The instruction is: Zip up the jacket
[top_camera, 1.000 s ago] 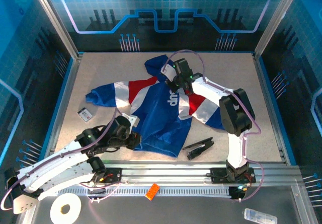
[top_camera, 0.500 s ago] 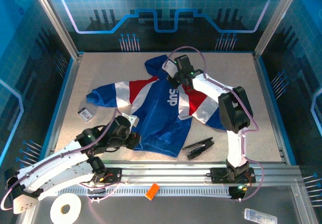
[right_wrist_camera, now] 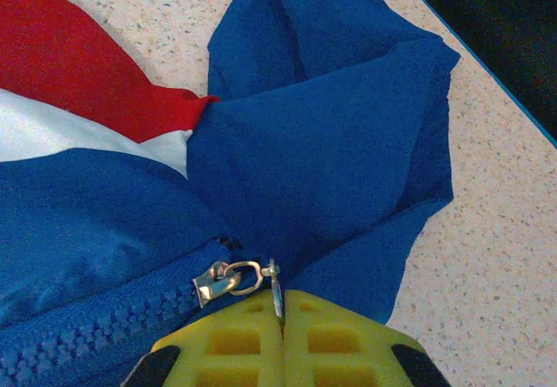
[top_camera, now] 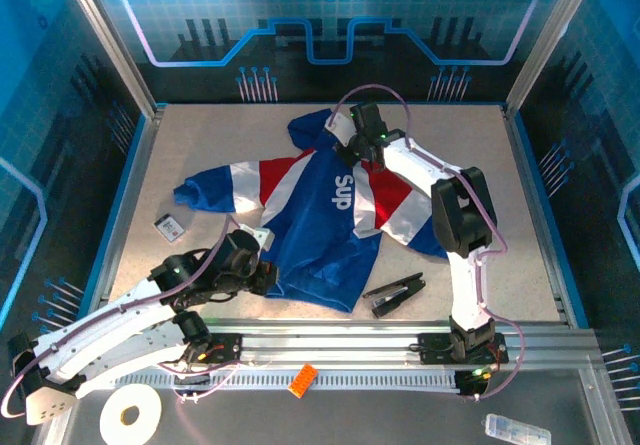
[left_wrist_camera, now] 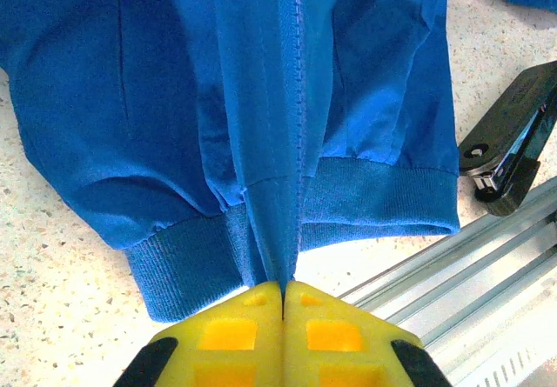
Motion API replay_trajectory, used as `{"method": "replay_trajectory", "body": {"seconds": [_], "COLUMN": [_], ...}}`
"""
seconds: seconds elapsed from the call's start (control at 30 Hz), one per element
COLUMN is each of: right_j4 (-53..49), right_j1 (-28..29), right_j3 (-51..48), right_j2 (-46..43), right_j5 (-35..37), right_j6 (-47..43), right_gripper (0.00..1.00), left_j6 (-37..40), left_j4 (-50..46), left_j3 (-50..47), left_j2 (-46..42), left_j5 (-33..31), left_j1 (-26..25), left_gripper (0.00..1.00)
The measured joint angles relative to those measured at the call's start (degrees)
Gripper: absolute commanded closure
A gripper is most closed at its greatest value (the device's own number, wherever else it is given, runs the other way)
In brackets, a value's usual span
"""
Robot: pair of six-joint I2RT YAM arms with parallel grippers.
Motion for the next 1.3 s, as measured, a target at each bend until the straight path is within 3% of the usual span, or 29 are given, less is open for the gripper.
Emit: {"method": "replay_trajectory", "body": {"seconds": [0.93,1.3], "right_j4": [-7.7,-5.5], "right_j1": [-2.2,-7.5], "right_j3": [12.3,16.9], "right_j2": [6.8,9.1], "right_j5": [-5.7,-0.9], "right_j6": [-0.7,-0.7], "right_gripper": [1.0,1.0], "left_j6": [-3.3,-4.5], "left_j4": [2.6,-2.9], "left_j3": [0.0,-0.6], "left_j2": [0.0,0.0], "left_j5": [-1.9,0.7], "left_j1": [0.4,0.3], "left_gripper": [1.0,1.0]}}
